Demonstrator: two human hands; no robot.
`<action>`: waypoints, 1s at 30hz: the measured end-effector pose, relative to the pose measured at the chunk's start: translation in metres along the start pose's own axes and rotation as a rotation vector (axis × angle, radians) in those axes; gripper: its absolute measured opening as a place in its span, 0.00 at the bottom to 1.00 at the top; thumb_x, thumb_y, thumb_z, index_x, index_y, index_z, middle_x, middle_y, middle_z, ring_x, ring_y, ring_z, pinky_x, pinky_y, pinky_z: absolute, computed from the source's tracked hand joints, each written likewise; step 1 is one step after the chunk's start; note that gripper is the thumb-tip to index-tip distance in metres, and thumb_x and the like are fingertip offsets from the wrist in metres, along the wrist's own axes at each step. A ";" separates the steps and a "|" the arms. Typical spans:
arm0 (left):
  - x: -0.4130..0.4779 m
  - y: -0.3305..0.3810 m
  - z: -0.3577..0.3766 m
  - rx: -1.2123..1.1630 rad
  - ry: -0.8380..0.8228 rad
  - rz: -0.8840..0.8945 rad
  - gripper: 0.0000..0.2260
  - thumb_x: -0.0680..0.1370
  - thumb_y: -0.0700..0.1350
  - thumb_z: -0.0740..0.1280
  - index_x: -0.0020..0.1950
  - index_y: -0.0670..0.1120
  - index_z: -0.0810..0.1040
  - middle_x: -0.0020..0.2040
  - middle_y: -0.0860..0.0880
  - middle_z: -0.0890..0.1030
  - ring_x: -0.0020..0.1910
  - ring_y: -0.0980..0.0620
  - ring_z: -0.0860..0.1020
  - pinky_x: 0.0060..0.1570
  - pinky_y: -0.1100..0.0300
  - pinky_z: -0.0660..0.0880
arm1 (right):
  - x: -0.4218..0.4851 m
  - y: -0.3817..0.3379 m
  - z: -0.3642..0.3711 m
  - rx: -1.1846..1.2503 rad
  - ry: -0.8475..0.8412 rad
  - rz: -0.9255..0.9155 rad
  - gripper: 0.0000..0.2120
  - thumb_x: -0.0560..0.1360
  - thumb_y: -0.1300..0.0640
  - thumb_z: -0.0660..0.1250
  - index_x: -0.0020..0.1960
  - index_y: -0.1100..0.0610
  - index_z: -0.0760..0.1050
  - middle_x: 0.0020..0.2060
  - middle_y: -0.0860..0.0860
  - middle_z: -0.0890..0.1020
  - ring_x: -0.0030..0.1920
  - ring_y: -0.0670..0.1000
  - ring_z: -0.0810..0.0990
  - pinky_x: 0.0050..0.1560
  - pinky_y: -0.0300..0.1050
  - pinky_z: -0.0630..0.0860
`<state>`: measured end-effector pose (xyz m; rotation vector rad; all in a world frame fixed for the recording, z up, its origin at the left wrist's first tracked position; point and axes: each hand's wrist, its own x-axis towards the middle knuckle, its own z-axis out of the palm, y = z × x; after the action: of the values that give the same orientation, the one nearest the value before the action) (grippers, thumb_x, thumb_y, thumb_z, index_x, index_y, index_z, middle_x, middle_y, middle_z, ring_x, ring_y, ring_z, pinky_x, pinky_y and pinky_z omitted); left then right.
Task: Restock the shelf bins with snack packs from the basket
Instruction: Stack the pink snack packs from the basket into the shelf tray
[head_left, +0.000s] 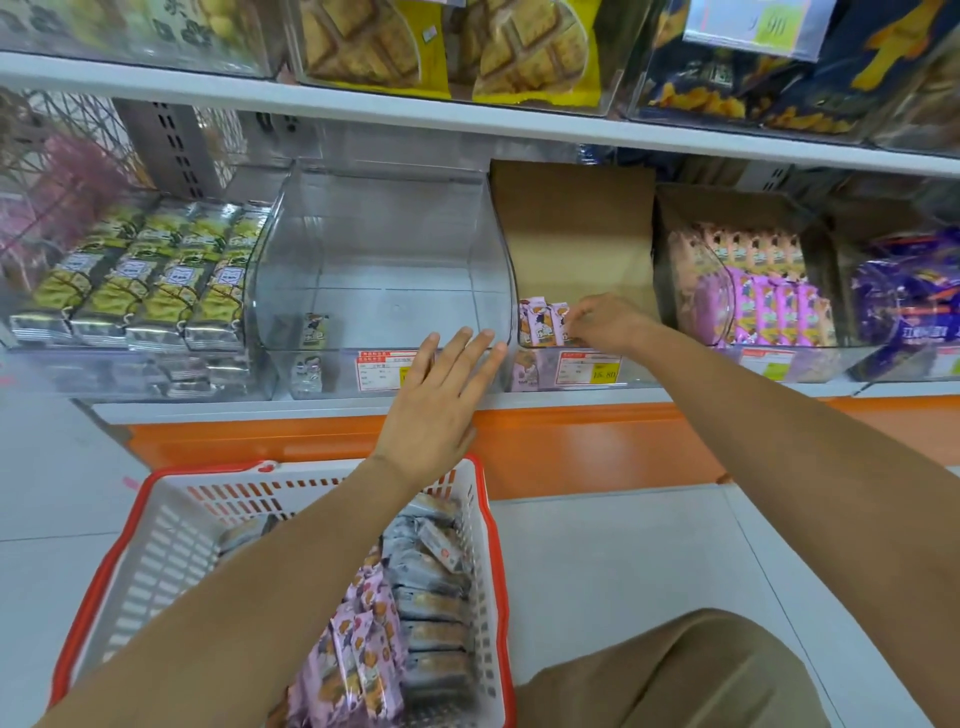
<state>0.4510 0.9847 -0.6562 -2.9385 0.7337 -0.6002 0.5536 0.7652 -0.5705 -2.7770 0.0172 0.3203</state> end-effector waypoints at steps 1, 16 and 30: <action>0.000 0.001 -0.002 0.008 -0.010 0.003 0.39 0.72 0.44 0.69 0.80 0.44 0.55 0.79 0.42 0.59 0.78 0.41 0.55 0.76 0.43 0.45 | -0.005 0.000 -0.001 0.018 0.012 -0.005 0.14 0.80 0.58 0.58 0.63 0.59 0.77 0.59 0.56 0.79 0.56 0.57 0.77 0.57 0.47 0.74; -0.104 -0.020 -0.025 -0.053 -0.114 -0.241 0.37 0.68 0.46 0.73 0.75 0.41 0.66 0.72 0.37 0.68 0.72 0.36 0.65 0.72 0.39 0.60 | -0.133 -0.071 0.078 0.481 0.309 -0.485 0.08 0.78 0.59 0.61 0.54 0.57 0.77 0.31 0.43 0.73 0.30 0.44 0.72 0.36 0.42 0.69; -0.205 -0.093 0.061 -0.068 -0.675 -0.446 0.32 0.82 0.53 0.56 0.81 0.49 0.42 0.81 0.45 0.41 0.79 0.45 0.40 0.76 0.47 0.41 | -0.114 -0.092 0.279 0.116 -0.247 -0.309 0.22 0.80 0.54 0.62 0.73 0.52 0.65 0.65 0.57 0.75 0.63 0.57 0.75 0.63 0.50 0.71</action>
<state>0.3485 1.1594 -0.7720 -3.0546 0.0284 0.4192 0.3861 0.9427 -0.7695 -2.5547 -0.4343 0.5559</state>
